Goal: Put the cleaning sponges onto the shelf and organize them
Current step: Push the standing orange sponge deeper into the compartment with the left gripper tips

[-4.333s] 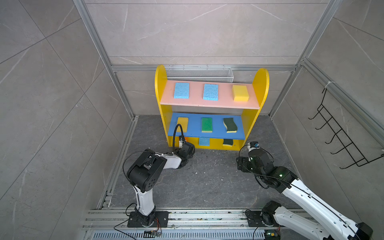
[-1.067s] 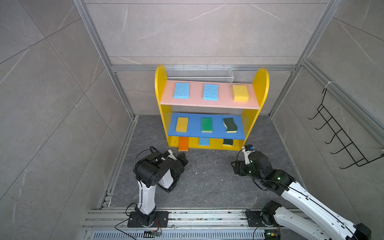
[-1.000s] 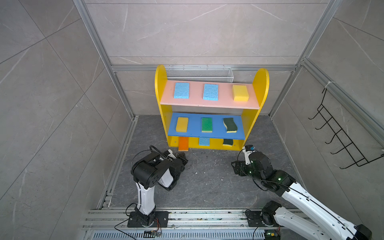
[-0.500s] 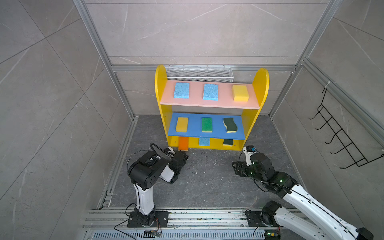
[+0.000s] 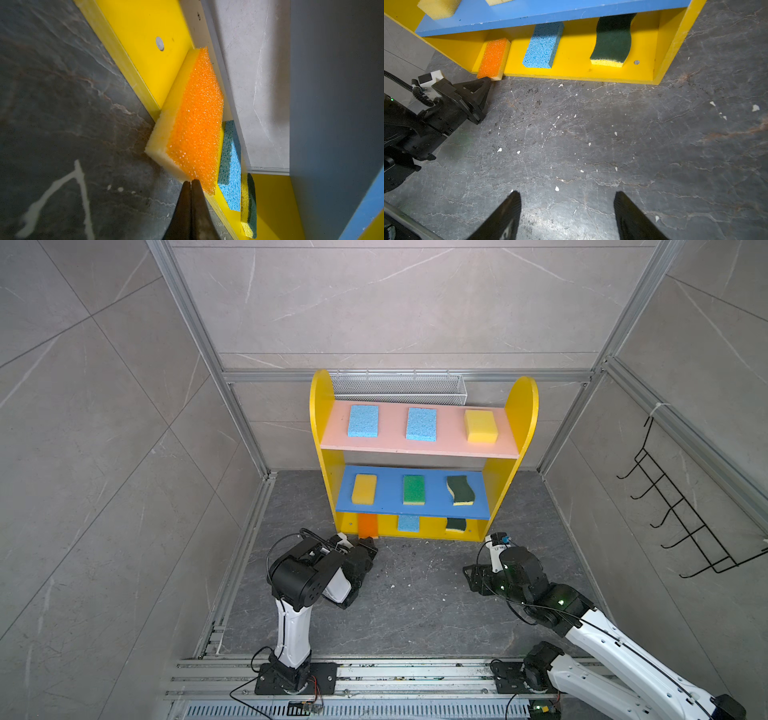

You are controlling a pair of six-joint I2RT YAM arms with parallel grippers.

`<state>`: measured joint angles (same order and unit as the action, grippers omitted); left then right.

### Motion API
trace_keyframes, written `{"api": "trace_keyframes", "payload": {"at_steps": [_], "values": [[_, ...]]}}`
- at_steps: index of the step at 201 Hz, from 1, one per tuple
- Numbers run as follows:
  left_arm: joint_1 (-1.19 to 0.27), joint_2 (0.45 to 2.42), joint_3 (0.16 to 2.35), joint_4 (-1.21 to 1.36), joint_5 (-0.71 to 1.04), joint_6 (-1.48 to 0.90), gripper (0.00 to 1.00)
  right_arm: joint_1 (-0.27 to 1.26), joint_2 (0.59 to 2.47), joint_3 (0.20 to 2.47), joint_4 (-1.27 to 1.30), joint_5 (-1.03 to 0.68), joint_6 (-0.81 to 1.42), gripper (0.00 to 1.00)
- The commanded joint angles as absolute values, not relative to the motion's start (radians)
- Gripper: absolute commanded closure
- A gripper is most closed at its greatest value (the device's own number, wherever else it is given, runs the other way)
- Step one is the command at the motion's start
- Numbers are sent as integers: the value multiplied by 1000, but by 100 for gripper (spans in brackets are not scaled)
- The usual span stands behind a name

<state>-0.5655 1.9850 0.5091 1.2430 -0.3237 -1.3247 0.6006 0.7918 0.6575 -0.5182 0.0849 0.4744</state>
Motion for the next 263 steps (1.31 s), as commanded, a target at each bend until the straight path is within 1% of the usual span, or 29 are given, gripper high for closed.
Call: {"api": "trace_keyframes", "payload": {"at_steps": [1, 70, 135, 165, 178, 263], "values": [[-546, 2046, 507, 1091, -364, -1309, 100, 597, 799, 640, -499, 79, 460, 27], [-543, 2051, 523, 1097, -439, -1284, 100, 595, 810, 635, -489, 71, 458, 27], [-543, 2148, 585, 1207, -468, -1299, 100, 595, 820, 629, -480, 58, 461, 27], [-543, 2166, 621, 1201, -467, -1299, 100, 595, 821, 627, -482, 58, 459, 27], [-543, 2162, 617, 1198, -500, -1301, 100, 595, 819, 627, -483, 58, 459, 27], [-543, 2157, 623, 1155, -523, -1300, 100, 592, 824, 615, -478, 52, 457, 27]]}}
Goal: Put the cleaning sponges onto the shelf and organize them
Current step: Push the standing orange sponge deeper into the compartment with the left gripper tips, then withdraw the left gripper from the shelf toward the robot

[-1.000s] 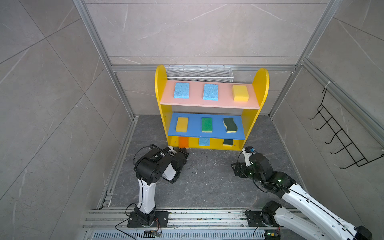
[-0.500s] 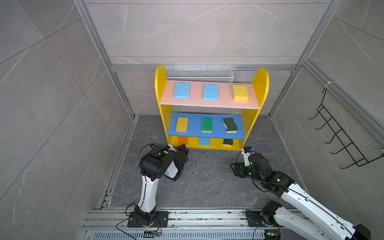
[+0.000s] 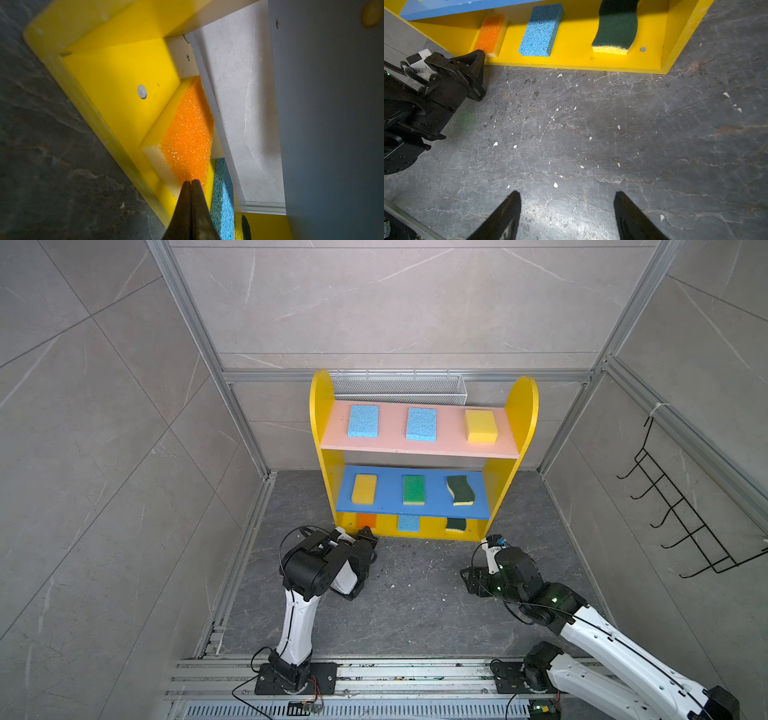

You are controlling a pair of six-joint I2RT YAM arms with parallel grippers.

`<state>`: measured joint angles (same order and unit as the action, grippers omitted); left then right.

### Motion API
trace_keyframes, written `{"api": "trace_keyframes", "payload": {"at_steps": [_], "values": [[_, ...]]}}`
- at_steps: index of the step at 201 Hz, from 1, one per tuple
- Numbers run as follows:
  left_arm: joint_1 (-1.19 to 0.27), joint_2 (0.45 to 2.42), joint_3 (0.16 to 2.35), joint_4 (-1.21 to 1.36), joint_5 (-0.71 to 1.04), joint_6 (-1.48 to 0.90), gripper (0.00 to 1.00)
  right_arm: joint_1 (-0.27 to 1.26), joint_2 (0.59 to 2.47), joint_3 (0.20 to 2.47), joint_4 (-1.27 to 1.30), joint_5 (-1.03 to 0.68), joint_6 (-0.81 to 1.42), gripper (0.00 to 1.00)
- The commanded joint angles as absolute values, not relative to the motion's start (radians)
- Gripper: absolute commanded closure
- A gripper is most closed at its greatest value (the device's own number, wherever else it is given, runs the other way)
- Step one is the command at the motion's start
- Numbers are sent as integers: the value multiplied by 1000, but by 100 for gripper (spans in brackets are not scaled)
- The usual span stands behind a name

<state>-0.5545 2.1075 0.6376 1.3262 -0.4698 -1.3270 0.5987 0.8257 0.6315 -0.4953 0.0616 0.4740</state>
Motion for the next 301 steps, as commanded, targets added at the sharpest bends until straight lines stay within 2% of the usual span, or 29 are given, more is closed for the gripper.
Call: {"api": "trace_keyframes", "payload": {"at_steps": [1, 102, 131, 164, 186, 216, 241, 301], "values": [[-543, 2157, 624, 1154, -523, -1301, 100, 592, 825, 615, -478, 52, 458, 27], [-549, 2150, 625, 1152, -502, -1279, 100, 589, 815, 624, -491, 52, 461, 27], [-564, 2086, 589, 1107, -503, -1253, 100, 589, 814, 628, -498, 55, 469, 27], [-595, 2004, 532, 1091, -540, -1189, 95, 589, 806, 638, -524, 78, 468, 27], [-602, 1951, 491, 1081, -548, -1139, 93, 589, 784, 655, -561, 112, 477, 35], [-614, 1861, 436, 1064, -543, -1071, 93, 589, 747, 680, -593, 126, 485, 35], [-640, 1724, 427, 902, -551, -995, 92, 588, 758, 702, -626, 142, 508, 35], [-669, 1341, 466, 316, -577, -851, 88, 589, 737, 789, -758, 264, 558, 34]]}}
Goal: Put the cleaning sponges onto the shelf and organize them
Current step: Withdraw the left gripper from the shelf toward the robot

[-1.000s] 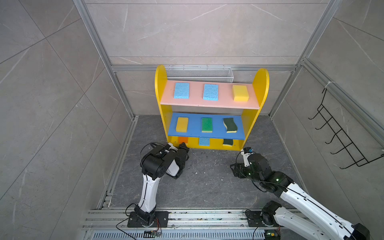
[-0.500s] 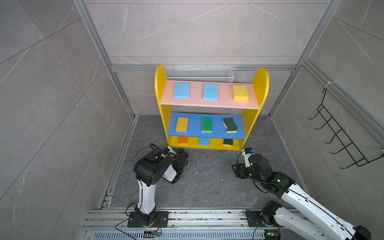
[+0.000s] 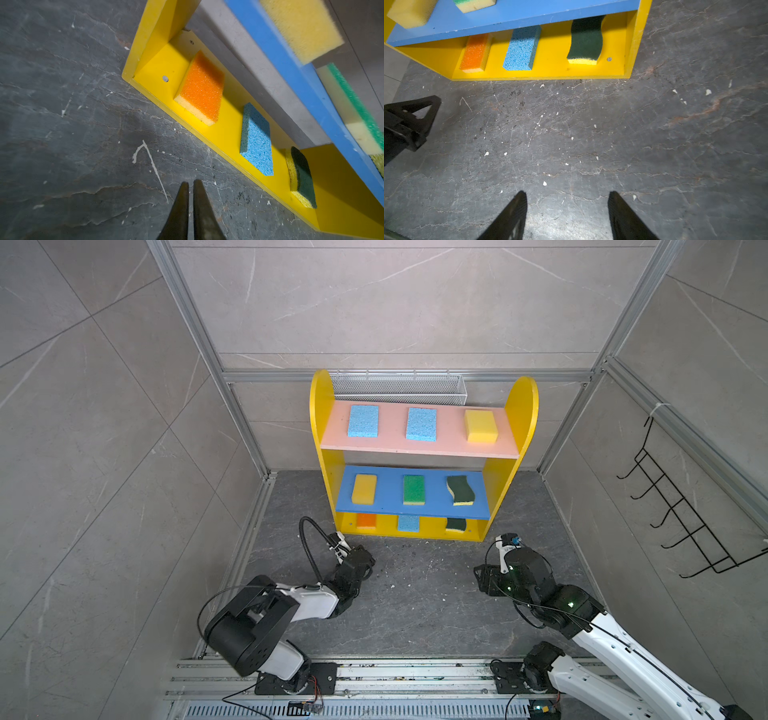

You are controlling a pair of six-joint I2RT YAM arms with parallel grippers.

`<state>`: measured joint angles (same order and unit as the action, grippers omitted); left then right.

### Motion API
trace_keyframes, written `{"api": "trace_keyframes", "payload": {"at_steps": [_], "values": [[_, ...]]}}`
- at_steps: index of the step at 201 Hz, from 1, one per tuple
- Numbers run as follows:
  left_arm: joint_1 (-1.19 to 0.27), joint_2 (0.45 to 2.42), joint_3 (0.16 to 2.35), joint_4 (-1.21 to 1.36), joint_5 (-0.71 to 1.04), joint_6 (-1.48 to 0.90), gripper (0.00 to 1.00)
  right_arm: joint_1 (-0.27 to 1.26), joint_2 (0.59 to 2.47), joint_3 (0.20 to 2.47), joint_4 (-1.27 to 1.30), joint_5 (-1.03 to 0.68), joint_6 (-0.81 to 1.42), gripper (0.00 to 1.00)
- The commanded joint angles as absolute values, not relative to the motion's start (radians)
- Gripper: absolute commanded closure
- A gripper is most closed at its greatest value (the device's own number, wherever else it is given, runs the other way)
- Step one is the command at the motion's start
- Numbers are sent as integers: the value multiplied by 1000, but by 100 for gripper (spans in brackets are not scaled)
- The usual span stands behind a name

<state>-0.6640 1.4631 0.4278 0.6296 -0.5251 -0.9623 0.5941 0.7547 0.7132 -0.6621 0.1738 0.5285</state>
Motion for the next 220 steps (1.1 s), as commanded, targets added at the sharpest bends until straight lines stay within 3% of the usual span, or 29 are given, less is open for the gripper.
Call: {"api": "trace_keyframes", "payload": {"at_steps": [1, 43, 75, 98, 152, 220], "values": [[-669, 1335, 467, 307, -577, -848, 88, 589, 738, 792, -761, 267, 558, 34], [-668, 1099, 490, 20, -596, -737, 81, 588, 760, 870, -789, 330, 602, 33], [-630, 974, 532, -96, -537, -638, 67, 589, 813, 951, -809, 368, 615, 32], [-558, 972, 625, -210, -426, -570, 65, 589, 844, 1015, -821, 409, 603, 32], [-502, 962, 763, -325, -440, -431, 52, 589, 907, 1088, -804, 443, 589, 31], [-395, 922, 849, -401, -427, -351, 46, 589, 950, 1123, -778, 489, 553, 29]]}}
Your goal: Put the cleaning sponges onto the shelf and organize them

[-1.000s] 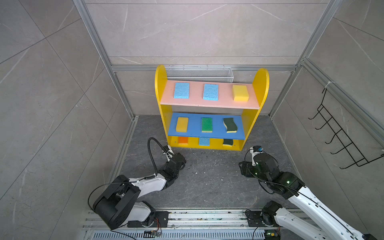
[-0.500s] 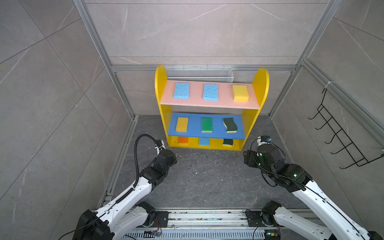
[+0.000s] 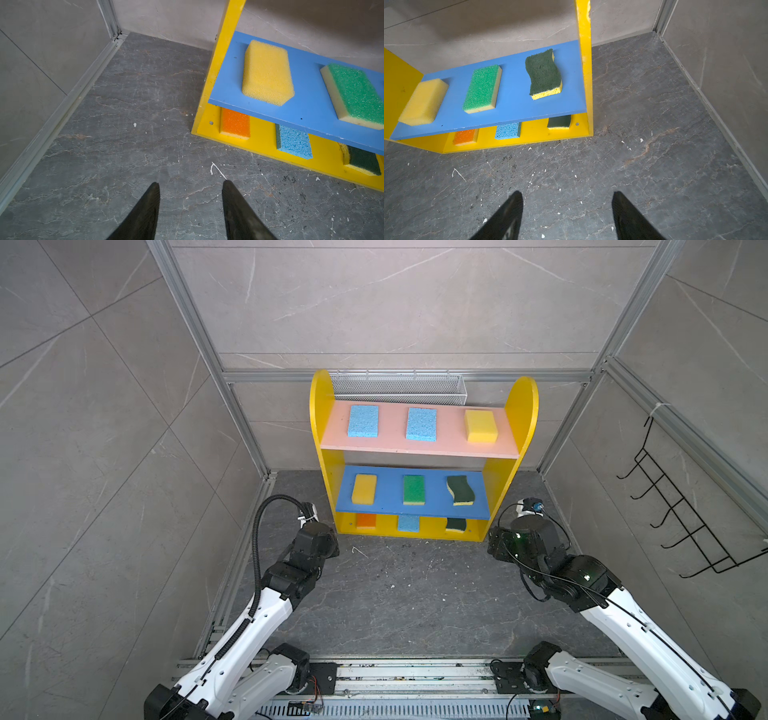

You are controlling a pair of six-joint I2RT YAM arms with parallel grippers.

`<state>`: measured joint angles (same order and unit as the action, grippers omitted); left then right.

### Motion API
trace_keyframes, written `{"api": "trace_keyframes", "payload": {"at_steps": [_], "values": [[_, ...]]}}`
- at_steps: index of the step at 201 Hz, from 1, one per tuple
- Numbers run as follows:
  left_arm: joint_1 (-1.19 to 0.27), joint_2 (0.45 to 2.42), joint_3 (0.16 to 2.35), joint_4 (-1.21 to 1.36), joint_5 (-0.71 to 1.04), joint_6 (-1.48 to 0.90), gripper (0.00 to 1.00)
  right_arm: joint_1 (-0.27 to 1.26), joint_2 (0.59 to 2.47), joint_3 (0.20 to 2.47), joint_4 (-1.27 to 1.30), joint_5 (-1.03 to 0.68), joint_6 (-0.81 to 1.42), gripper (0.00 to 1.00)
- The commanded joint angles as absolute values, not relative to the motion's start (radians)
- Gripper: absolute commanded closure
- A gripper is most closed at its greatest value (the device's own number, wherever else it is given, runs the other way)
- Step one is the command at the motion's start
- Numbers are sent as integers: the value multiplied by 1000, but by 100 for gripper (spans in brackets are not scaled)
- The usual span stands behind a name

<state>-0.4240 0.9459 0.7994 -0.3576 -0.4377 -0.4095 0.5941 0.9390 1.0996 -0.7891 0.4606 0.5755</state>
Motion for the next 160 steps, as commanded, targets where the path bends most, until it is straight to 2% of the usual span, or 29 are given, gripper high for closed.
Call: {"api": "trace_keyframes", "payload": {"at_steps": [1, 41, 72, 92, 119, 160], "values": [[-394, 923, 849, -402, -426, -351, 46, 589, 951, 1121, -778, 489, 552, 29], [-355, 946, 891, -396, -419, -327, 41, 589, 962, 1129, -763, 554, 507, 25], [-323, 1021, 945, -322, -302, -217, 30, 588, 1000, 1152, -742, 594, 458, 21], [-293, 1087, 992, -286, -258, -166, 28, 573, 1038, 1170, -731, 607, 431, 19], [-210, 1159, 1049, -254, -151, -165, 26, 522, 1088, 1184, -705, 574, 395, 17], [-173, 1202, 1087, -213, -107, -139, 23, 415, 1151, 1217, -672, 461, 358, 17]]}}
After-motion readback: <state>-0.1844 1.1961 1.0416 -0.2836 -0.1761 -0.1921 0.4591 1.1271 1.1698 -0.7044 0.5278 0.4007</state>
